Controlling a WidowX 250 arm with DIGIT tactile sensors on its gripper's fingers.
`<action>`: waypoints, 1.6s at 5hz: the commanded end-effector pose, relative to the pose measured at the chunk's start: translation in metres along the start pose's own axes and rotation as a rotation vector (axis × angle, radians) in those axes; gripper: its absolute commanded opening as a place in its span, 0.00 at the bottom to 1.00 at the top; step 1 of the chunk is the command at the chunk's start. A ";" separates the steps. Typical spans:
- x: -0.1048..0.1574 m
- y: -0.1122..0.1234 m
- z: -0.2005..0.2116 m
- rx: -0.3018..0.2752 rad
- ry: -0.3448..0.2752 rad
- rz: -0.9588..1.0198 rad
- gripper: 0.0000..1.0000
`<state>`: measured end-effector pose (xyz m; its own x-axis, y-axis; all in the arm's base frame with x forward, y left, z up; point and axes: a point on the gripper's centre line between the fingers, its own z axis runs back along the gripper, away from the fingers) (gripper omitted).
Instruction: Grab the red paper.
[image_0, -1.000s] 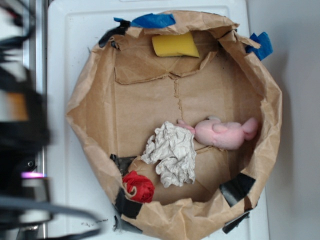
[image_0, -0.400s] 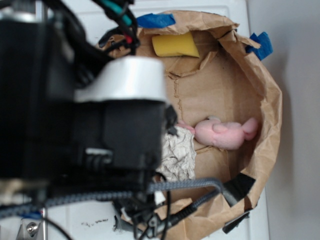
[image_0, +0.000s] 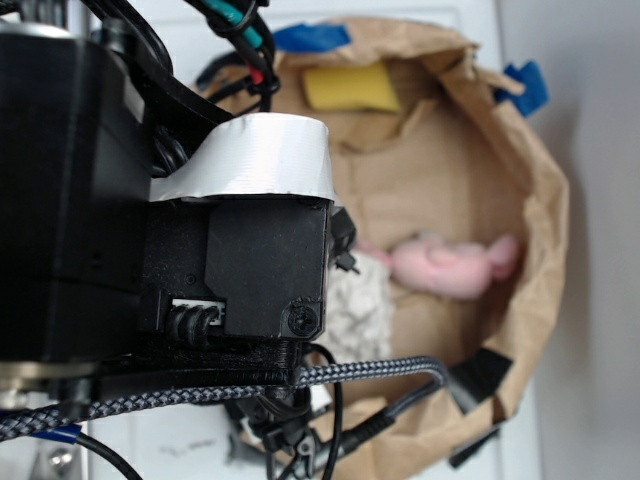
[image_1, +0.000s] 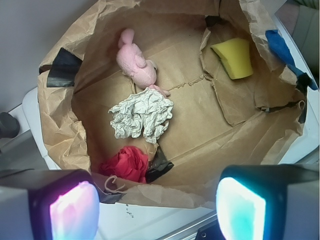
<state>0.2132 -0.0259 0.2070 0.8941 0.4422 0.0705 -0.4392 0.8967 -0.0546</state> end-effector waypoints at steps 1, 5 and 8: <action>0.017 0.007 -0.017 -0.018 0.027 0.038 1.00; 0.040 0.032 -0.083 -0.114 0.036 0.218 1.00; -0.005 0.002 -0.110 -0.150 0.103 0.178 1.00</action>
<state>0.2138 -0.0310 0.0895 0.8072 0.5841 -0.0846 -0.5886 0.7863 -0.1877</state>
